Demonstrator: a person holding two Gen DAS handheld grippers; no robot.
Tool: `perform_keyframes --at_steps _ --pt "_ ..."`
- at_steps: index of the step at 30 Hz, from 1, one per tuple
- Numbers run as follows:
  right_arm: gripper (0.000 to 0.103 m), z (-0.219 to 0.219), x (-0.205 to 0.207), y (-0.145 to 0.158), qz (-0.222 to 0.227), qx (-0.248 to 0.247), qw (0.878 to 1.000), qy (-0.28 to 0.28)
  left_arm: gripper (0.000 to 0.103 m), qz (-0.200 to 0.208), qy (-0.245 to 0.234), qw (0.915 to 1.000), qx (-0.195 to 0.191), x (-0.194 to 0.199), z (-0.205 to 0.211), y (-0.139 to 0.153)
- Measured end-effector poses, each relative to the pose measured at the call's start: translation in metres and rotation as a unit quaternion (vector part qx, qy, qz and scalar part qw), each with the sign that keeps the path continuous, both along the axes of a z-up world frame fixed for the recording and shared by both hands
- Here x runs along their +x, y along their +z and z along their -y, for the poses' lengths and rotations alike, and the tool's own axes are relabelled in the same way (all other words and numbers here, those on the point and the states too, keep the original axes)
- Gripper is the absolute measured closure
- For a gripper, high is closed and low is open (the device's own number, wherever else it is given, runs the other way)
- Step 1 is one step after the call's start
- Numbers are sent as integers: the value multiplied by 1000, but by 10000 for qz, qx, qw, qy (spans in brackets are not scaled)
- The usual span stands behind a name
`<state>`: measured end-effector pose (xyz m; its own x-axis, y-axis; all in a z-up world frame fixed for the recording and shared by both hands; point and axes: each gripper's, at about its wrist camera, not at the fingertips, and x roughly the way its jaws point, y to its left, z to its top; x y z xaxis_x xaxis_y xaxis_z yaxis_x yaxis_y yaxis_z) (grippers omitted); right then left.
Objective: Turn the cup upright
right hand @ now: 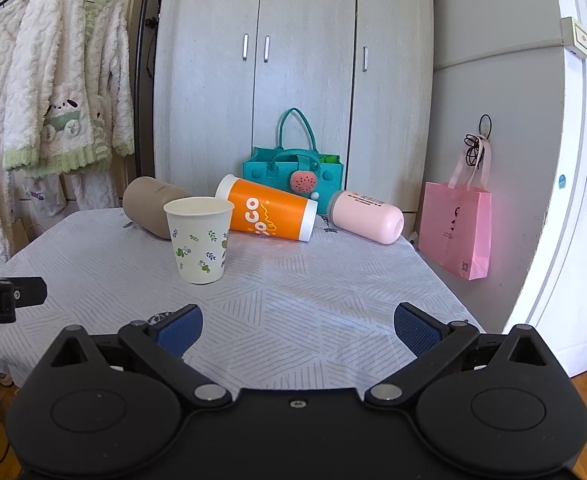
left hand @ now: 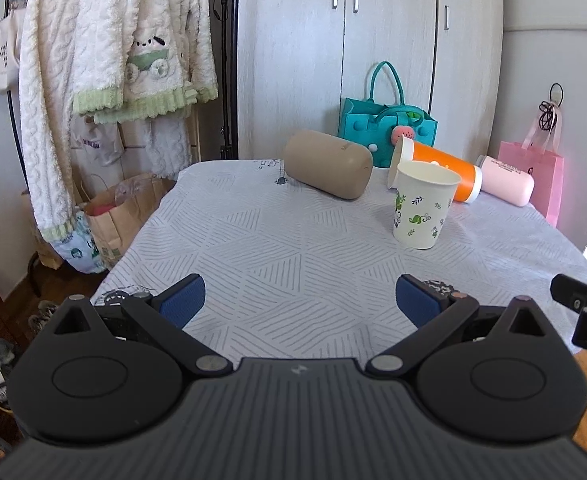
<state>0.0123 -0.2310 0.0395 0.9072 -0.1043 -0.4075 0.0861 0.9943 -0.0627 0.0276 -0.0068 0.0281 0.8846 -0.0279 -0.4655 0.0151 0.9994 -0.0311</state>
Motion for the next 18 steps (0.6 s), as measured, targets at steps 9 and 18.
perform_keyframes --at_steps 9,18 --pt "0 2 -2 0 -9 -6 10000 -39 0 153 -62 9997 188 -6 5 1" --pt "0 3 -2 0 4 -16 10000 -44 0 -23 -322 9994 120 -3 3 1"
